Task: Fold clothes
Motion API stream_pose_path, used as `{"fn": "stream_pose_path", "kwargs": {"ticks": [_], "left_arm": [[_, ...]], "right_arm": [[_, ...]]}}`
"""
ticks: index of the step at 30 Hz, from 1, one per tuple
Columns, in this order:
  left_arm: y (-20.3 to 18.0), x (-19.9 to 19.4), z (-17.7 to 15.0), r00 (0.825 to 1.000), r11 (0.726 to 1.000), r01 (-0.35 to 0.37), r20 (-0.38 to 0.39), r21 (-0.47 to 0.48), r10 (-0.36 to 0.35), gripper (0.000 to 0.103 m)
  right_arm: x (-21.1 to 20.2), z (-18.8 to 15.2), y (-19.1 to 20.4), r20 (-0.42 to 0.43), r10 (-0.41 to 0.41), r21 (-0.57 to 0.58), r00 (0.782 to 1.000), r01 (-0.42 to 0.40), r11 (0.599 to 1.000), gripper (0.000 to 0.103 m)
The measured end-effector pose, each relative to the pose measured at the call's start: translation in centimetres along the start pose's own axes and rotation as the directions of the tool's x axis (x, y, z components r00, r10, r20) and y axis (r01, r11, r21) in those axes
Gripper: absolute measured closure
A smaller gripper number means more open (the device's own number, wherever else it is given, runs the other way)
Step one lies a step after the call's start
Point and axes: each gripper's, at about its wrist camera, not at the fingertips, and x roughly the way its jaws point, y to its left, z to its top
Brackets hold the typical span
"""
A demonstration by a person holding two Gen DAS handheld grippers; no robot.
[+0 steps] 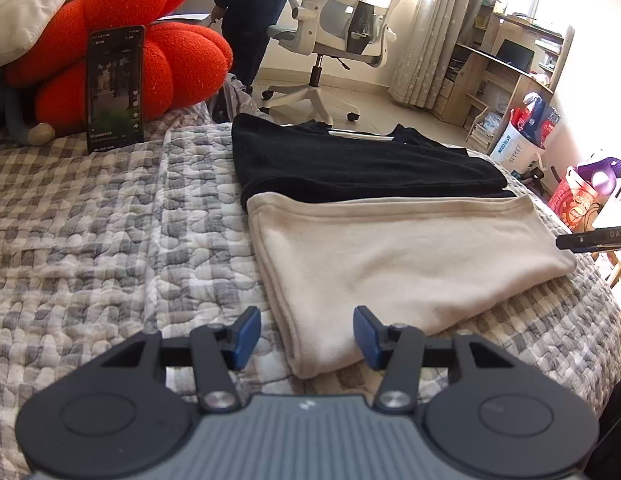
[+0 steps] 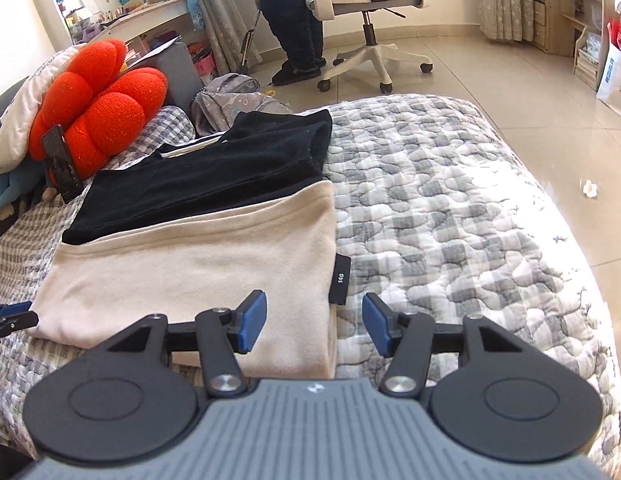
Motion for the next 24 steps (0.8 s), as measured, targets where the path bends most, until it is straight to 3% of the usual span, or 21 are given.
{"fn": "stream_pose_path", "kwargs": {"ticks": [3, 9, 13, 18, 24], "left_arm": [[0.7, 0.0, 0.2, 1.0, 1.0, -0.021, -0.015, -0.018, 0.021, 0.052], [0.8, 1.4, 3.2, 0.999, 0.999, -0.046, -0.015, 0.002, 0.046, 0.05], [0.3, 2.7, 4.4, 0.996, 0.998, -0.061, -0.065, 0.02, 0.062, 0.049], [1.4, 2.5, 3.4, 0.992, 1.0, 0.011, -0.123, -0.027, -0.014, 0.05], [3.7, 0.9, 1.9, 0.969, 0.97, 0.123, -0.184, -0.211, -0.163, 0.056]], "right_arm": [[-0.4, -0.1, -0.8, -0.01, 0.035, 0.047, 0.999, -0.034, 0.998, 0.046], [-0.1, 2.0, -0.2, 0.002, 0.032, 0.022, 0.999, -0.032, 0.999, 0.046], [0.9, 2.7, 0.1, -0.021, 0.032, -0.001, 0.999, -0.032, 0.999, 0.046], [0.8, 1.4, -1.1, -0.092, 0.094, 0.038, 0.991, -0.091, 0.995, 0.046], [-0.1, 0.0, -4.0, -0.151, 0.246, 0.215, 0.957, -0.211, 0.954, 0.055]]}}
